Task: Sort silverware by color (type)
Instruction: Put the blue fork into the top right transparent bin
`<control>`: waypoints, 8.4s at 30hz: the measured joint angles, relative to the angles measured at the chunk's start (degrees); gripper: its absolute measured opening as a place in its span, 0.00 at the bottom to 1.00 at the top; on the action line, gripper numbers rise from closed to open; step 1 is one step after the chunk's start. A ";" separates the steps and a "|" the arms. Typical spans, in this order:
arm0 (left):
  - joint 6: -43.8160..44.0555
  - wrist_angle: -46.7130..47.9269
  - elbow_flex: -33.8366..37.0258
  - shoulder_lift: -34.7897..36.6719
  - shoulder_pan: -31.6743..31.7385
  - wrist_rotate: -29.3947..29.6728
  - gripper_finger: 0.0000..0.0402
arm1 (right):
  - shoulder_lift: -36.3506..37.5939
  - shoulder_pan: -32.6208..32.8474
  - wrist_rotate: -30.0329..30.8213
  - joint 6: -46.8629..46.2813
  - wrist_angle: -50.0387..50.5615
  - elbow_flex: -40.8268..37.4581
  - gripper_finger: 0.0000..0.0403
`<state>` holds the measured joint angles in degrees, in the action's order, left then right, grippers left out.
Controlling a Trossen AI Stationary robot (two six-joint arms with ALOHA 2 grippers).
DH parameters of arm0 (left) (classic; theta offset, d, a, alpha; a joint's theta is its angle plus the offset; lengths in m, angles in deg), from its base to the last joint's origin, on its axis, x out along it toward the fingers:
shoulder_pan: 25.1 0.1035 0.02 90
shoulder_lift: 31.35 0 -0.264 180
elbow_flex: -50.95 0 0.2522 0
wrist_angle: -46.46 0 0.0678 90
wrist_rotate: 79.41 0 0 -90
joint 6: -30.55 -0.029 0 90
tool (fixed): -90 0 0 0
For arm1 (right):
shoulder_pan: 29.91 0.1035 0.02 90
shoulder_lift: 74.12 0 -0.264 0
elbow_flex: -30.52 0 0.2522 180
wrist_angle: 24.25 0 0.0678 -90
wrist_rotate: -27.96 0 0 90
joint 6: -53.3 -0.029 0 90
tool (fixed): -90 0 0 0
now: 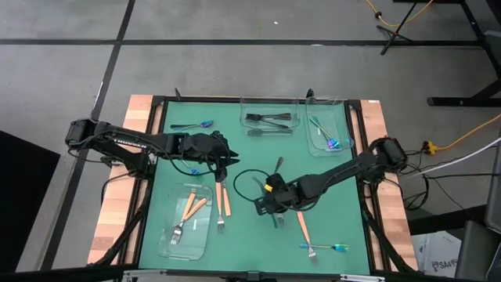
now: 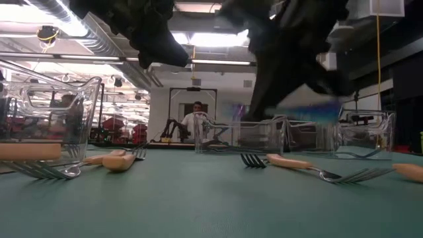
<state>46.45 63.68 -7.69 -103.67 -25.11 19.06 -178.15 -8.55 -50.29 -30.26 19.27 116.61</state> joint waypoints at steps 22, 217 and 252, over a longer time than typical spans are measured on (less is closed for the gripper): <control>-0.02 -0.02 0.02 0.00 -0.02 1.77 0.24 | 28.44 -4.37 10.86 20.77 32.24 -0.01 0.00; 64.80 43.92 13.73 0.02 22.34 -13.76 0.24 | 26.71 -55.10 11.10 116.80 39.95 0.02 0.24; 66.25 40.92 15.89 0.07 22.34 -13.99 0.17 | 26.69 -55.10 11.10 116.38 39.95 0.02 0.24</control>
<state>112.70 104.60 8.20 -103.60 -2.77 5.07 -151.46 -63.65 -39.19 86.12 59.22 116.64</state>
